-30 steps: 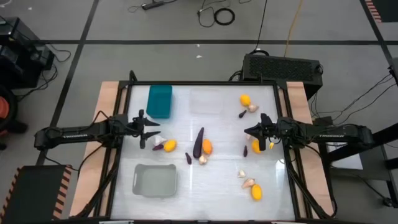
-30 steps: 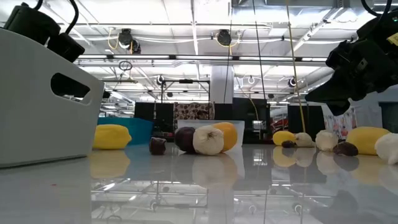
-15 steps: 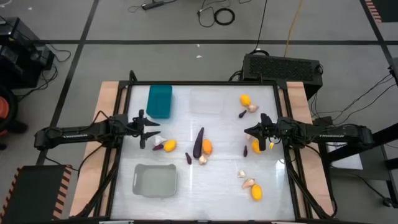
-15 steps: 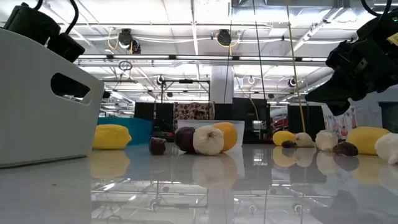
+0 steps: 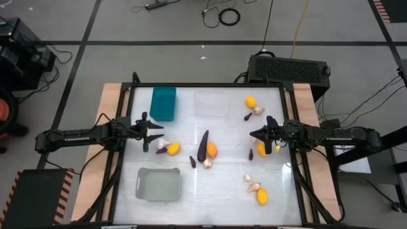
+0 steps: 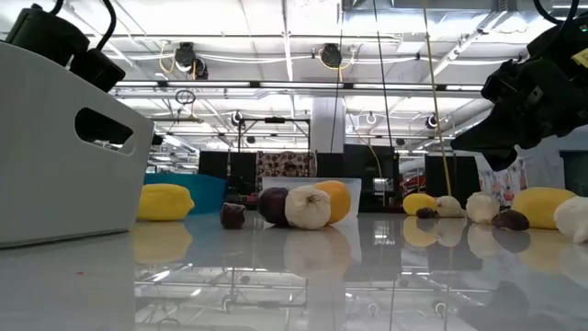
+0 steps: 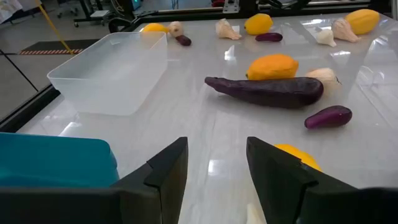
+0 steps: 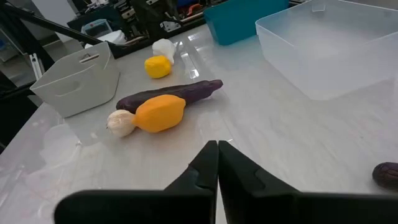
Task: Sort produce into baskets
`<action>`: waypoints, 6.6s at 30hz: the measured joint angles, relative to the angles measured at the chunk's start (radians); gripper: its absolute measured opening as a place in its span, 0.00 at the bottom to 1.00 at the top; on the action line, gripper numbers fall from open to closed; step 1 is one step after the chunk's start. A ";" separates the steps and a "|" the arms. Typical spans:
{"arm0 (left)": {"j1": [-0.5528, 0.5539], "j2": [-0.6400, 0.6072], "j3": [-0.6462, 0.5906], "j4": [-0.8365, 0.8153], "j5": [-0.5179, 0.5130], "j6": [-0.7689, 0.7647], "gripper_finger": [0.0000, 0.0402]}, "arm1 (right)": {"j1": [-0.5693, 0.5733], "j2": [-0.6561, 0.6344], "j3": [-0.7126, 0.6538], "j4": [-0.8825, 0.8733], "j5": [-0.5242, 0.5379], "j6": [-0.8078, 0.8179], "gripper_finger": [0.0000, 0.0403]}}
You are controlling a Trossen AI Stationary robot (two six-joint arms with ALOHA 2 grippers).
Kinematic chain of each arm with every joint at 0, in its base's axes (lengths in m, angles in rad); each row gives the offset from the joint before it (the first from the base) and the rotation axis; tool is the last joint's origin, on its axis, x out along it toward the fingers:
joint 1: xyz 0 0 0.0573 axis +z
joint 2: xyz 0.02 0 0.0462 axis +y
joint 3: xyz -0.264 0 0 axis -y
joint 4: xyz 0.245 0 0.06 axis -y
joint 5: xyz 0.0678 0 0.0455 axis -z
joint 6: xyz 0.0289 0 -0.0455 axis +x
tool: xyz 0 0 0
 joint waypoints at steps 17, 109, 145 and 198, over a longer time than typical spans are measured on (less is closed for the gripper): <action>0.000 0.000 0.000 0.000 0.000 0.000 0.43 | 0.000 0.000 0.000 0.000 0.000 0.000 0.01; -0.182 1.069 0.815 0.014 0.045 -0.399 0.43 | 0.121 0.215 0.001 0.680 0.026 0.023 0.01; -0.066 1.581 1.129 -0.239 -0.018 -0.786 0.43 | 0.124 0.215 0.001 0.674 0.022 0.022 0.01; 0.106 1.182 1.270 -0.779 -0.412 -0.469 0.16 | 0.124 0.223 0.000 0.650 0.036 0.000 0.01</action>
